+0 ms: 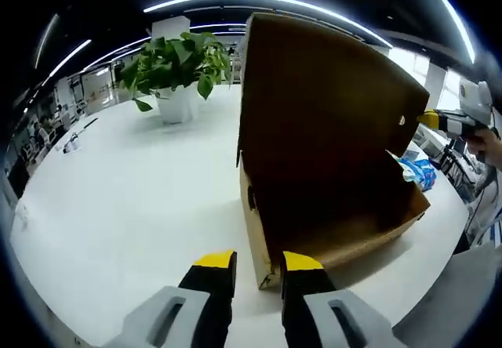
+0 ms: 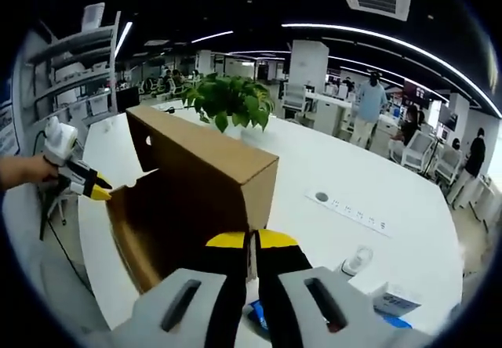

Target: Operate the shoe box by opening the lid, removing the specified soft item, and placing it in the target area until the item is outside and the box remains undamaged.

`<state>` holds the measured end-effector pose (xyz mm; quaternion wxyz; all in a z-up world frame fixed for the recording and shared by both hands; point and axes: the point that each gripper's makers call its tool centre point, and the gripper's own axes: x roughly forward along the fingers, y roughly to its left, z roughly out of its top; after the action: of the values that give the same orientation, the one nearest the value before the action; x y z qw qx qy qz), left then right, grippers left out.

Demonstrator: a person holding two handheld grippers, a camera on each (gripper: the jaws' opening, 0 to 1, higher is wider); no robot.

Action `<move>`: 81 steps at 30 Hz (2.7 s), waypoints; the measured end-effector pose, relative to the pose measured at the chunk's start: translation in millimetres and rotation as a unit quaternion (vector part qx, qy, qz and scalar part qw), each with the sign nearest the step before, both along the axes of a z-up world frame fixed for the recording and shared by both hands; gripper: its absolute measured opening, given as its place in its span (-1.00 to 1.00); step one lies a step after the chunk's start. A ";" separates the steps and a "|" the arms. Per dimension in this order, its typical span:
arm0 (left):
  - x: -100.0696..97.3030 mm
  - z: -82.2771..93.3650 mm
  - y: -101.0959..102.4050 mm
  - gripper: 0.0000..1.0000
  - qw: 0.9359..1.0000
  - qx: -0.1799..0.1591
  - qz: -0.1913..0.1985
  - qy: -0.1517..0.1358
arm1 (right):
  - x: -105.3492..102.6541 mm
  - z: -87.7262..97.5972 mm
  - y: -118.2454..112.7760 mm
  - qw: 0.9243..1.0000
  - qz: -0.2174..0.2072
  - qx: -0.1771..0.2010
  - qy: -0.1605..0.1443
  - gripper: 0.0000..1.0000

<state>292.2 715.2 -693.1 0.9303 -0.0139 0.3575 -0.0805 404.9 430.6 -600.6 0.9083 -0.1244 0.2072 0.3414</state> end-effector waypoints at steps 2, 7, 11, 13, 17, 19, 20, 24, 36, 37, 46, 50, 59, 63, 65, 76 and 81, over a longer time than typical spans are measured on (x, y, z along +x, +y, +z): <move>2.3 6.9 -0.8 -0.53 1.000 0.003 -0.004 -0.008 | -3.6 -0.6 0.0 1.000 0.000 -0.002 -0.005 -0.97; 12.0 31.3 -0.8 -0.48 0.999 0.012 -0.013 -0.034 | -13.0 -4.1 0.8 0.999 0.008 -0.019 -0.024 -0.97; 20.7 52.8 0.2 -0.46 0.998 0.022 -0.019 -0.057 | -18.2 -8.0 -0.5 1.000 0.010 -0.020 -0.021 -0.96; 25.9 64.0 -0.2 -0.45 0.997 0.026 -0.024 -0.069 | -22.3 -9.5 -0.6 1.000 0.012 -0.019 -0.020 -0.96; 36.1 81.7 -2.5 -0.42 0.995 0.032 -0.036 -0.092 | -26.4 -12.6 -0.3 0.999 0.014 -0.021 -0.021 -0.95; 39.7 88.4 -3.0 -0.42 0.993 0.037 -0.039 -0.101 | -27.7 -13.6 -0.2 0.999 0.015 -0.020 -0.021 -0.95; 42.4 90.6 -1.4 -0.42 0.993 0.038 -0.042 -0.106 | -28.3 -14.2 -0.4 0.999 0.015 -0.020 -0.021 -0.95; 44.4 96.8 -3.1 -0.41 0.991 0.039 -0.049 -0.119 | -30.7 -15.3 -0.1 0.999 0.015 -0.019 -0.020 -0.94; 38.3 92.7 -13.3 -0.34 0.988 0.041 -0.081 -0.124 | -42.8 -25.2 1.3 0.999 0.028 -0.017 -0.017 -0.89; 37.0 90.9 -13.0 -0.34 0.989 0.039 -0.080 -0.122 | -45.0 -26.3 1.8 0.999 0.030 -0.017 -0.017 -0.88; 25.4 78.4 -18.2 -0.27 0.989 0.039 -0.089 -0.108 | -59.7 -36.8 7.0 0.999 0.054 -0.003 -0.005 -0.71; 17.9 70.6 -23.5 -0.15 0.990 0.036 -0.098 -0.097 | -69.4 -43.8 10.9 0.997 0.074 -0.004 0.000 -0.61; 7.8 56.0 -28.5 -0.05 0.990 0.035 -0.109 -0.079 | -81.9 -54.0 15.3 0.995 0.102 -0.005 0.018 -0.40; 4.3 50.1 -29.0 -0.02 0.990 0.035 -0.113 -0.073 | -87.3 -57.9 17.7 0.993 0.113 -0.001 0.029 -0.31; 2.1 47.5 -30.5 0.00 0.990 0.033 -0.115 -0.069 | -89.2 -59.4 18.3 0.993 0.115 0.001 0.033 -0.27; -7.3 28.2 -37.3 0.15 0.991 0.023 -0.124 -0.043 | -99.2 -73.5 21.4 0.990 0.124 0.009 0.069 -0.13; -9.8 21.4 -38.8 0.17 0.992 0.014 -0.122 -0.033 | -100.0 -78.3 22.0 0.989 0.118 0.020 0.089 -0.11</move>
<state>282.4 676.4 -671.7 0.9248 0.0460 0.3271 -0.1886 304.8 452.6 -678.9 0.8416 -0.0986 0.2645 0.4605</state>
